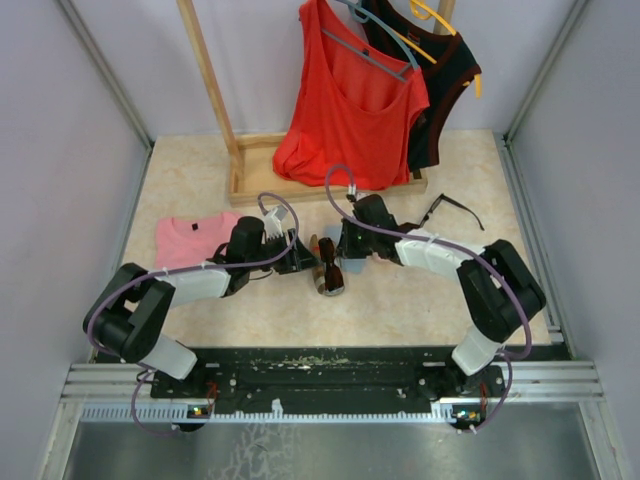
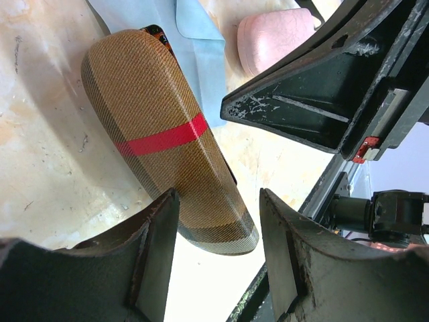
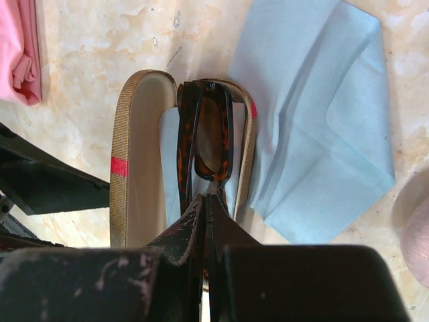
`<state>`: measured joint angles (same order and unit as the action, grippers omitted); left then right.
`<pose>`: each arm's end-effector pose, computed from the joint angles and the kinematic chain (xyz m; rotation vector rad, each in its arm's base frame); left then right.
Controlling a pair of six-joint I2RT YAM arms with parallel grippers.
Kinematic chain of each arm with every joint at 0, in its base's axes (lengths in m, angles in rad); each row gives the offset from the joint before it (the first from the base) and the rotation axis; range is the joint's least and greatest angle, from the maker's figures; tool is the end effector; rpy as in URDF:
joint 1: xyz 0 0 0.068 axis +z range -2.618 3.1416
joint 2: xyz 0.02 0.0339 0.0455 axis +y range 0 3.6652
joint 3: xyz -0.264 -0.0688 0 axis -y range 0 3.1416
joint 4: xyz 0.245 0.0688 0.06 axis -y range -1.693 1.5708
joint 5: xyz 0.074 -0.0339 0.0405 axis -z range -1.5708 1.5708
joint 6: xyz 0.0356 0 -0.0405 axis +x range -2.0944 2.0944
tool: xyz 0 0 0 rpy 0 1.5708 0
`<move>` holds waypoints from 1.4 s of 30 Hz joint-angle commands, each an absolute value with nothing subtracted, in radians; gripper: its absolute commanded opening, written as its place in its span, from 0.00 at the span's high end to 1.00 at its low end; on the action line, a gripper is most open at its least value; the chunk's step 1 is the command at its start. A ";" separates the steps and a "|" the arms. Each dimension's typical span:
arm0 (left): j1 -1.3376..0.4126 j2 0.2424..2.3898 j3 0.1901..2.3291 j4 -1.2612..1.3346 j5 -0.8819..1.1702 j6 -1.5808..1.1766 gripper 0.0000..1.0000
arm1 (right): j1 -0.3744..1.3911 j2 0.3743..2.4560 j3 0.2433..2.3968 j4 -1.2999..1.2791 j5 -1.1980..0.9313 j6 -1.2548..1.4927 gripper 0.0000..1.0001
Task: Organize the sunglasses
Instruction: Place the sunglasses in the sunglasses case.
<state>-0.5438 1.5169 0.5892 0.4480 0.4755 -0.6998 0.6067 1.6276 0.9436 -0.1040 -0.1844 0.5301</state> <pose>0.2435 -0.1663 0.1683 0.1521 2.2321 -1.2186 0.2753 0.1990 0.1915 -0.1891 2.4696 0.7427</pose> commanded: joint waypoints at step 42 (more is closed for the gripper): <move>-0.552 1.520 0.613 0.458 0.489 -0.686 0.44 | 0.667 1.671 1.033 -0.135 -0.117 0.488 1.00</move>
